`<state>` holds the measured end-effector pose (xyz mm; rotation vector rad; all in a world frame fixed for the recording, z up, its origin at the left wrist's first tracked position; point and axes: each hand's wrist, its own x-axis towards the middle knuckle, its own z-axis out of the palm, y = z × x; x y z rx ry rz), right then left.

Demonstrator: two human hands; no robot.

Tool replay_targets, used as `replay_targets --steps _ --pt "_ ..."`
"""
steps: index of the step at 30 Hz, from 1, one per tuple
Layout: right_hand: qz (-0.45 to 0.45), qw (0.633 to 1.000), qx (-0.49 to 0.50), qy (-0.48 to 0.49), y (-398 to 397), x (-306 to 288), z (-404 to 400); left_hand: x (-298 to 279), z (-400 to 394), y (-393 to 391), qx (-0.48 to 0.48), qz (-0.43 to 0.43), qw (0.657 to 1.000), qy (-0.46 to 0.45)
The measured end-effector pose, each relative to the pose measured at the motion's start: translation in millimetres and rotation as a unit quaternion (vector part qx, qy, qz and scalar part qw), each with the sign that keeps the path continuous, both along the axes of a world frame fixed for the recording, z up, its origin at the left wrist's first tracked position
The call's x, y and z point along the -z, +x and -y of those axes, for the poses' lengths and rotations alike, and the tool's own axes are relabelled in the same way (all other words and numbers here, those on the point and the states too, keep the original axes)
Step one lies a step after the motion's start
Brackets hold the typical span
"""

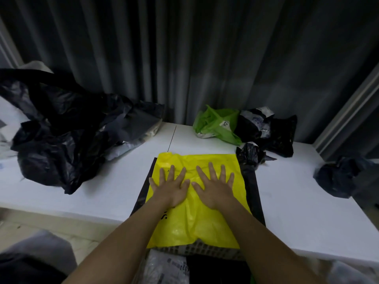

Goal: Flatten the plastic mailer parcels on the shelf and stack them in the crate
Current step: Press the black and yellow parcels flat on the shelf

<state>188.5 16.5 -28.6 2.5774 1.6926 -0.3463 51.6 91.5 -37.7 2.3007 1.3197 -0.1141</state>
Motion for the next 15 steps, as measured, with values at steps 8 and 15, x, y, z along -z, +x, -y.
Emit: replay_targets --steps 8,15 --pt "0.014 1.000 -0.004 0.023 4.8 24.4 4.5 20.5 -5.8 2.5 0.045 -0.047 0.996 0.053" --pt "0.045 0.997 -0.028 0.055 7.0 42.4 -3.4 35.0 -8.8 6.6 0.060 -0.049 0.993 0.091"
